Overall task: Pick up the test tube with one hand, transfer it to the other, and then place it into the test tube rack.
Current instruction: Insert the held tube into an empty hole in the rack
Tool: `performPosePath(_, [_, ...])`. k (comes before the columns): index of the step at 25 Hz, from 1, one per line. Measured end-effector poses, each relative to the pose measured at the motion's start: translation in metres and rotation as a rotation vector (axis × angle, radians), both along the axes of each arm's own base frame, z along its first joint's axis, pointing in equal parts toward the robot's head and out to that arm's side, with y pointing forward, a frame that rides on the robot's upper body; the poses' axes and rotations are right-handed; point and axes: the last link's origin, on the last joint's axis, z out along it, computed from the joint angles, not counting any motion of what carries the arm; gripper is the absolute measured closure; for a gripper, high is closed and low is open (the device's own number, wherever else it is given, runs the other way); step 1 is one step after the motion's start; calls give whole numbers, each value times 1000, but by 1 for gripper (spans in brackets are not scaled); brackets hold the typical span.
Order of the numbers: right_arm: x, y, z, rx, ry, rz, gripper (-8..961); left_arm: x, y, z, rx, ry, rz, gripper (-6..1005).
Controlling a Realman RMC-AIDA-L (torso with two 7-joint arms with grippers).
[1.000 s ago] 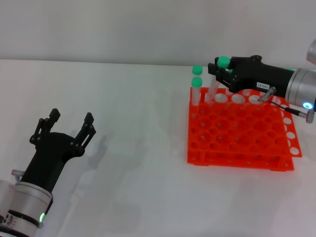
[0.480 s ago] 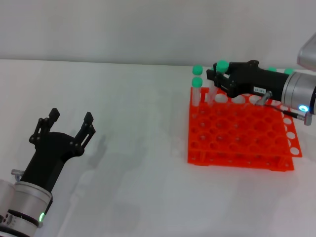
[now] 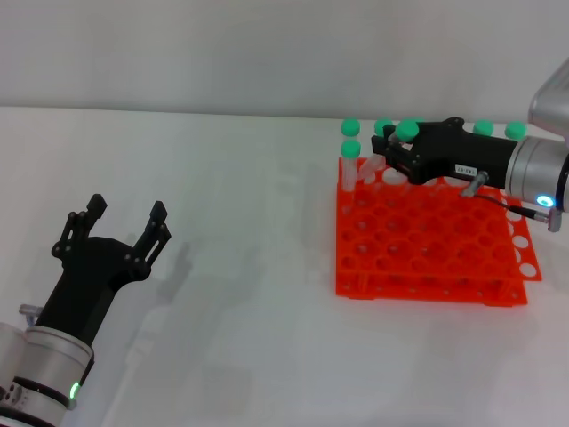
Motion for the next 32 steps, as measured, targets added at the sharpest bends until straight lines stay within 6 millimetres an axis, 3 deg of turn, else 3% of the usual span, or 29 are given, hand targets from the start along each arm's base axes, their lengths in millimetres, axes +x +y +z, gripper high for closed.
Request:
performPosePath(13, [2, 2, 20, 0, -26, -23, 744, 2, 2, 0, 0, 0, -6, 158])
performPosePath(32, [-6, 2, 24, -25, -83, -1, 742, 5, 6, 0, -2, 1, -20, 158])
